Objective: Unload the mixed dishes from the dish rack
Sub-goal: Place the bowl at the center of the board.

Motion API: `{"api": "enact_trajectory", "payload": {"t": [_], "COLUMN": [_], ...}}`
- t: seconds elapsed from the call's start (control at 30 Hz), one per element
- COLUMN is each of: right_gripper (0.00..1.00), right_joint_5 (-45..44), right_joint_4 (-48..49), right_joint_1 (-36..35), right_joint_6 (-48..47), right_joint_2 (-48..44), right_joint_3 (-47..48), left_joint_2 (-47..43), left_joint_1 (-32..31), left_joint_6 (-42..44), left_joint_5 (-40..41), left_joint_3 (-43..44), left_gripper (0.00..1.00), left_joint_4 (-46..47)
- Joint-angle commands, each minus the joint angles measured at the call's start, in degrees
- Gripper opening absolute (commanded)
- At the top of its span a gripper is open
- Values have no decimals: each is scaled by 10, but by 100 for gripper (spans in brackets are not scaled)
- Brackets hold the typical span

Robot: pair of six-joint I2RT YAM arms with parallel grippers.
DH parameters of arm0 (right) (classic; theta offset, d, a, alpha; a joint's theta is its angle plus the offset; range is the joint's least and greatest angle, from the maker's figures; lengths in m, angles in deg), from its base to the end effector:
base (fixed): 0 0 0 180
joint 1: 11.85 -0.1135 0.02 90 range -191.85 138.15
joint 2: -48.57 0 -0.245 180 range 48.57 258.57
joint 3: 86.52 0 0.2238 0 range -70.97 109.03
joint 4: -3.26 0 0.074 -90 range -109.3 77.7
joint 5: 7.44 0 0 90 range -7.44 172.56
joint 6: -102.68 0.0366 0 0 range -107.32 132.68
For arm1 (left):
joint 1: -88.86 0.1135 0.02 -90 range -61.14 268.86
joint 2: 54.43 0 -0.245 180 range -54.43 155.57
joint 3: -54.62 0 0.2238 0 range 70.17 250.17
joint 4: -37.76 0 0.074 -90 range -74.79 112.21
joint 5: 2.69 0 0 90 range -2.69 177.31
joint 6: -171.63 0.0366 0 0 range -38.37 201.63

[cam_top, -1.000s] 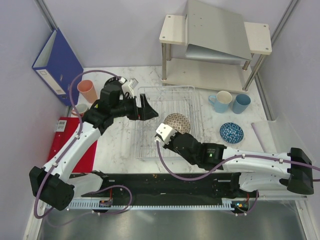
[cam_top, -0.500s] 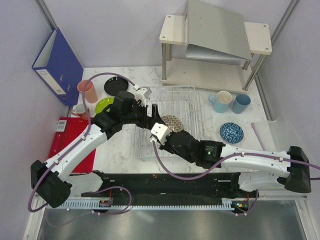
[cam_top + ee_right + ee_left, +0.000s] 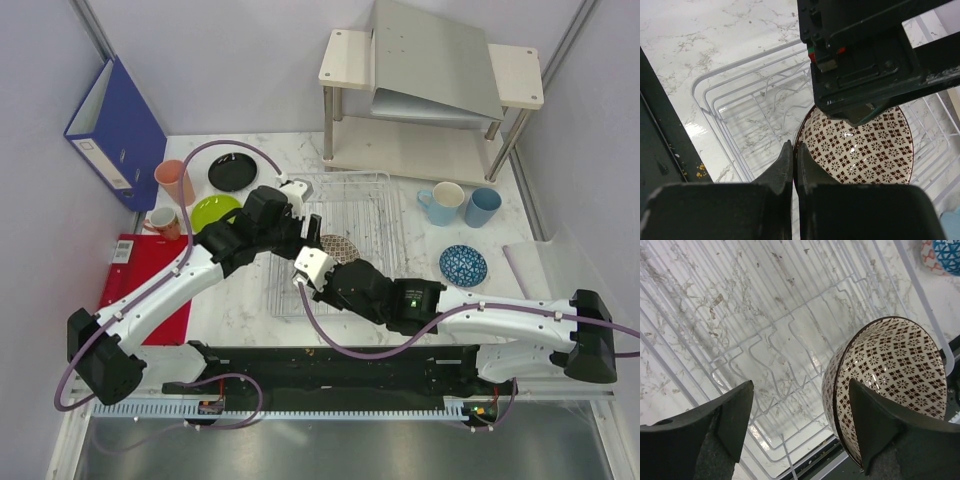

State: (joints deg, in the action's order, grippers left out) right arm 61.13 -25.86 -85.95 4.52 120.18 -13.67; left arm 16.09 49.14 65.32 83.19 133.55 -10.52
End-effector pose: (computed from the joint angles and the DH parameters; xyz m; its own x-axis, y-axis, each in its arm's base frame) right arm 0.0846 0.2483 0.3003 -0.0123 -0.5255 -0.8507 -0.8168 0.4961 -0.2946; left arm 0.1864 -0.1583 0.3064 -0.6641 0.1876 -0.7237 0.5140 0.8175 -0.2597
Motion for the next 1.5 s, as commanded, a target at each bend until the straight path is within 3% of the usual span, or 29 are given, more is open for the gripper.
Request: {"api": "enact_trajectory", "payload": {"t": [0.0,0.2,0.23,0.3,0.33,0.53,0.57,0.6,0.63,0.73,0.8,0.83,0.9,1.07,1.17,1.3,1.47], "right_gripper": [0,0,0,0,0,0,4,15,34,55,64,81,98,98,98,98,98], "right_joint_5": [-4,-4,-4,-4,-2,-15,-18,-19,-21,-25,-34,-37,-50,-109,-190,-293,-365], "right_joint_4": [24,24,25,25,24,24,24,24,24,27,31,33,35,49,77,128,131], "right_joint_1": [-2,-3,-3,-3,-3,-3,-3,-3,-3,-2,-3,-3,-3,-2,-3,-2,-2], "right_joint_6": [-3,-1,0,1,1,13,15,18,26,39,53,57,72,105,139,162,154], "right_joint_2": [2,4,4,5,4,2,2,1,1,-12,-22,-34,-51,-132,-197,-300,-339], "right_joint_3": [35,33,33,33,33,33,33,33,33,29,27,26,26,15,-5,-45,-51], "left_joint_2": [11,14,14,17,17,11,10,8,6,2,2,3,7,15,27,53,129], "left_joint_1": [-11,-14,-14,-14,-14,-14,-15,-15,-14,-15,-14,-14,-14,-13,-14,-13,-38], "left_joint_6": [32,31,31,30,30,23,20,18,16,11,8,8,6,0,-8,-28,-61], "left_joint_5": [59,69,68,64,61,57,59,61,63,67,67,66,67,67,57,-23,-85], "left_joint_3": [22,20,22,24,23,19,19,21,21,25,28,32,37,54,72,114,190], "left_gripper": [79,35,23,13,2,2,2,2,2,2,2,2,2,2,2,2,2], "left_joint_4": [-20,-25,-25,-26,-26,-25,-24,-24,-24,-24,-23,-24,-25,-23,-17,13,58]}}
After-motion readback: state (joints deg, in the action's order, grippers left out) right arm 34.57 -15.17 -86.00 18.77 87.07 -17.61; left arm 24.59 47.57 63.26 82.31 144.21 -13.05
